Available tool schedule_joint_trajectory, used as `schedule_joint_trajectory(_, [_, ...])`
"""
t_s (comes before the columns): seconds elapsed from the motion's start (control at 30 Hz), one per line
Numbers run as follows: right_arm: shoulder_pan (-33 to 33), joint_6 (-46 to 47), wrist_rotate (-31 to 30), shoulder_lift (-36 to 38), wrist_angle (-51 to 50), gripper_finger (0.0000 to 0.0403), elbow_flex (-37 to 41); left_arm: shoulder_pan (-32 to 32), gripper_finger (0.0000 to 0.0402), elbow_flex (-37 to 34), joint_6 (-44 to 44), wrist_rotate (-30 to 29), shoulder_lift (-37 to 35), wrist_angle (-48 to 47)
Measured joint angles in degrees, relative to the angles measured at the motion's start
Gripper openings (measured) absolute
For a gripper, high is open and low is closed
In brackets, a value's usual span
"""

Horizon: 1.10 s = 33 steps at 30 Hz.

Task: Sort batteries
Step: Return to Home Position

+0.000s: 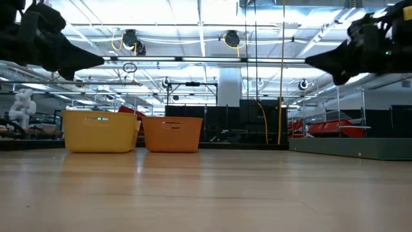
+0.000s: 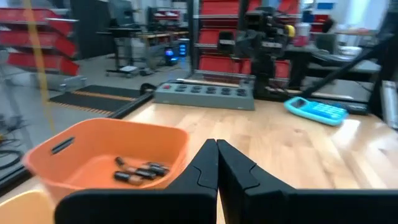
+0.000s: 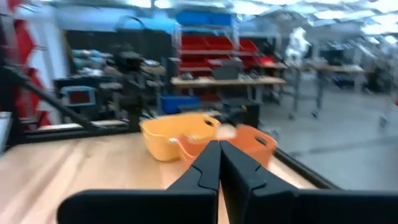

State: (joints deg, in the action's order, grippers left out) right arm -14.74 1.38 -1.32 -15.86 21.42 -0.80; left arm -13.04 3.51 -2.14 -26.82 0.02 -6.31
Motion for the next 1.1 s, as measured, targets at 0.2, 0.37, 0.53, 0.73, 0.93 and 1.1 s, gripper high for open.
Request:
schedule_joint_trajectory(0.2, [1.5, -2.3, 6.1, 4.2, -1.9, 0.0, 0.0, -1.4, 0.0003, 0.0, 1.5, 3.8, 0.0, -0.2])
schedule_joint_trajectory(0.37, [1.5, -3.7, 5.9, 4.5, -1.6, 0.0, 0.0, -1.4, 0.0005, 0.0, 3.3, 3.9, 0.0, -0.2])
schedule_joint_trajectory(0.53, [1.4, -3.8, 1.9, 4.5, 0.9, 0.0, 0.0, -1.4, 0.0006, 0.0, 6.8, 3.5, 0.0, -0.2])
schedule_joint_trajectory(0.73, [1.4, -3.6, -4.8, 4.5, 0.5, 0.0, 0.0, -1.4, 0.0006, 0.0, 7.1, 2.7, 0.0, -0.1])
schedule_joint_trajectory(0.93, [1.4, -0.5, -4.7, 4.5, 0.6, 0.0, 0.0, -1.4, 0.0006, 0.0, 4.8, 2.7, 0.0, -0.2])
schedule_joint_trajectory(1.1, [1.4, 1.0, -4.7, 4.4, 0.5, 0.0, 0.0, -1.4, 0.0007, 0.0, 4.1, 2.6, 0.0, -0.2])
